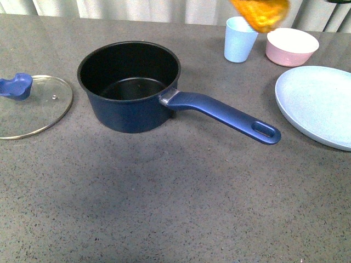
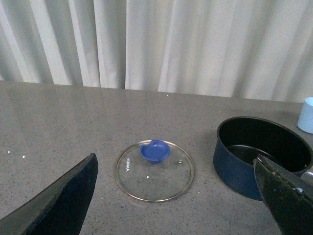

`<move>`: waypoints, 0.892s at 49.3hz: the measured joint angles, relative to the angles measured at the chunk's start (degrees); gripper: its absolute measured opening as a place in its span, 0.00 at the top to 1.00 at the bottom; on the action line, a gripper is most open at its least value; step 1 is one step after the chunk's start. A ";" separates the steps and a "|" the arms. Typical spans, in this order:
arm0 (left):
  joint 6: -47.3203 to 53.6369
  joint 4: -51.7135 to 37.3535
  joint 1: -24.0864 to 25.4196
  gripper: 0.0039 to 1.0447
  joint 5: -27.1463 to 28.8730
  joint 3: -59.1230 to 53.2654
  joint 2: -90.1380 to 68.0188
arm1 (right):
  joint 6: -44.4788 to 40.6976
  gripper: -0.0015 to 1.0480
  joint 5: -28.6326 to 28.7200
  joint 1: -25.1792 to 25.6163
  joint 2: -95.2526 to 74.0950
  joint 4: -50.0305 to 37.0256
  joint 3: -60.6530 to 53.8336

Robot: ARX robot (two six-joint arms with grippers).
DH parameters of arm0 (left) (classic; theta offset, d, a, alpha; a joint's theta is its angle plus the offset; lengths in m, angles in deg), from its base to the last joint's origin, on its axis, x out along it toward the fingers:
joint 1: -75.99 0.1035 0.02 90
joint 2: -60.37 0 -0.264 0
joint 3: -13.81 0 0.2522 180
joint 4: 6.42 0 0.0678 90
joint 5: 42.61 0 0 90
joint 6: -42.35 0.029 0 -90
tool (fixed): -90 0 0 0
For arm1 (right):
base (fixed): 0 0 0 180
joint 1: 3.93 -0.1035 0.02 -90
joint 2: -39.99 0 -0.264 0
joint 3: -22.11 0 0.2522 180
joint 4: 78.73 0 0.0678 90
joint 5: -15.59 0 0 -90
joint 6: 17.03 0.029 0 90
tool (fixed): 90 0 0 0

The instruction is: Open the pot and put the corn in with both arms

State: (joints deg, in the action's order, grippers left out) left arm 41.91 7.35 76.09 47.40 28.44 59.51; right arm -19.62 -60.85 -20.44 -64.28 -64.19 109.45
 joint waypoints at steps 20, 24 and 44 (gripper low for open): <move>0.00 0.00 0.00 0.08 0.00 0.00 0.02 | 0.61 0.81 0.31 -11.43 -15.02 3.65 13.18; 0.00 0.00 0.00 0.08 0.00 0.00 0.00 | 0.66 0.82 0.59 -12.44 -16.09 3.74 14.03; 0.00 0.00 0.00 0.08 0.00 0.00 0.02 | 0.72 0.83 0.83 -14.71 -20.48 5.99 17.18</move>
State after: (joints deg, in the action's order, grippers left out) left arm 41.91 7.35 76.09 47.40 28.44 59.53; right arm -18.90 -60.01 -35.15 -84.76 -58.21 126.63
